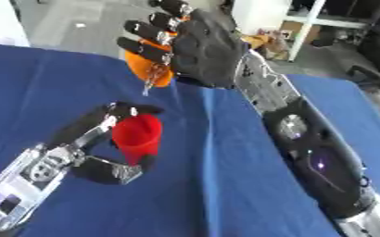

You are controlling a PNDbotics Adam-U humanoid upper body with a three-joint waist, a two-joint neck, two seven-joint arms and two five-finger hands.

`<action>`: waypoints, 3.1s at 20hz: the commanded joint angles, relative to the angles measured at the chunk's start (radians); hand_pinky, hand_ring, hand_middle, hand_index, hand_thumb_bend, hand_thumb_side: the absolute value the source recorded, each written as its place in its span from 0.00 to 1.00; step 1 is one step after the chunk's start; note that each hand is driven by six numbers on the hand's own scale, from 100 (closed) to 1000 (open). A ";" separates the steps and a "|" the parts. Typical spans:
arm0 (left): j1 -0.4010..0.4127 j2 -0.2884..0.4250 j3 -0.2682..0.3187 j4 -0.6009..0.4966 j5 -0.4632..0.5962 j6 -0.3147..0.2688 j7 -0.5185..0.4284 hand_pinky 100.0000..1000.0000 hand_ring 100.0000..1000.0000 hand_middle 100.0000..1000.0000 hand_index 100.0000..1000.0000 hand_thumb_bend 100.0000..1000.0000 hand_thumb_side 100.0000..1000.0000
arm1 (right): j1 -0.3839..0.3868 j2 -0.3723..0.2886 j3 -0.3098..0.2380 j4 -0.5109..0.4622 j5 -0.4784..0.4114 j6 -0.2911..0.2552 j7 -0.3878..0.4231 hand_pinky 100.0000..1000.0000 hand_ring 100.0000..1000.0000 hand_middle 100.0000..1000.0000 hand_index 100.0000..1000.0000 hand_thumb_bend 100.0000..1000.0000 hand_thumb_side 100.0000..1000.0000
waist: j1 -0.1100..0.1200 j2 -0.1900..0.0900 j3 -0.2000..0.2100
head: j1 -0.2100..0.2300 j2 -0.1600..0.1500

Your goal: Pour the contents of one cup into another cup.

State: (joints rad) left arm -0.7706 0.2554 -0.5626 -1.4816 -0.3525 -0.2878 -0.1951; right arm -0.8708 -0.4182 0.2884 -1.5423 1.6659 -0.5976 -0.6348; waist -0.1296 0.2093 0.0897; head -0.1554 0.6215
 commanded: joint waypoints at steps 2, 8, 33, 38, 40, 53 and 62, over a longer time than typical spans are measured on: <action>-0.024 0.003 0.006 -0.013 0.001 -0.002 0.003 0.06 0.15 0.42 0.91 0.00 0.25 | -0.020 -0.030 -0.007 -0.011 0.007 -0.262 -0.272 0.61 0.37 0.63 0.73 0.06 0.00 | 0.008 -0.020 -0.003 | 0.000 -0.011; -0.024 0.004 0.006 -0.014 0.000 -0.002 0.004 0.06 0.15 0.42 0.91 0.00 0.25 | -0.020 -0.030 -0.007 -0.011 0.005 -0.263 -0.272 0.61 0.37 0.63 0.73 0.07 0.00 | 0.009 -0.020 -0.004 | 0.000 -0.011; -0.025 0.009 0.006 -0.008 -0.013 -0.008 0.009 0.06 0.15 0.42 0.90 0.00 0.25 | -0.024 -0.036 0.001 -0.076 -0.051 -0.266 -0.260 0.62 0.38 0.63 0.73 0.08 0.00 | 0.003 -0.021 -0.006 | 0.000 -0.010; -0.025 0.008 0.005 -0.011 -0.011 -0.007 0.008 0.06 0.15 0.42 0.90 0.00 0.25 | -0.023 -0.037 0.001 -0.076 -0.055 -0.267 -0.256 0.62 0.38 0.63 0.73 0.08 0.00 | 0.003 -0.022 -0.005 | 0.000 -0.010; -0.026 0.008 0.005 -0.012 -0.010 -0.007 0.008 0.06 0.15 0.42 0.90 0.00 0.25 | -0.023 -0.038 0.000 -0.075 -0.057 -0.268 -0.255 0.62 0.38 0.63 0.73 0.08 0.00 | 0.003 -0.022 -0.005 | 0.000 -0.010; -0.027 0.008 0.005 -0.014 -0.008 -0.006 0.006 0.06 0.15 0.42 0.90 0.00 0.25 | -0.024 -0.040 0.001 -0.077 -0.059 -0.267 -0.255 0.63 0.38 0.63 0.73 0.08 0.00 | 0.003 -0.023 -0.004 | -0.002 -0.010; -0.027 0.008 0.005 -0.012 -0.010 -0.006 0.006 0.06 0.15 0.42 0.90 0.00 0.25 | -0.027 -0.039 0.001 -0.075 -0.056 -0.266 -0.255 0.63 0.38 0.63 0.73 0.09 0.00 | 0.004 -0.023 -0.005 | -0.004 -0.009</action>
State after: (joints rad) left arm -0.7739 0.2554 -0.5626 -1.4755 -0.3613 -0.2936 -0.1892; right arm -0.8772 -0.4295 0.2971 -1.5985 1.6199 -0.6049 -0.6275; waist -0.1315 0.2090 0.0865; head -0.1567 0.6213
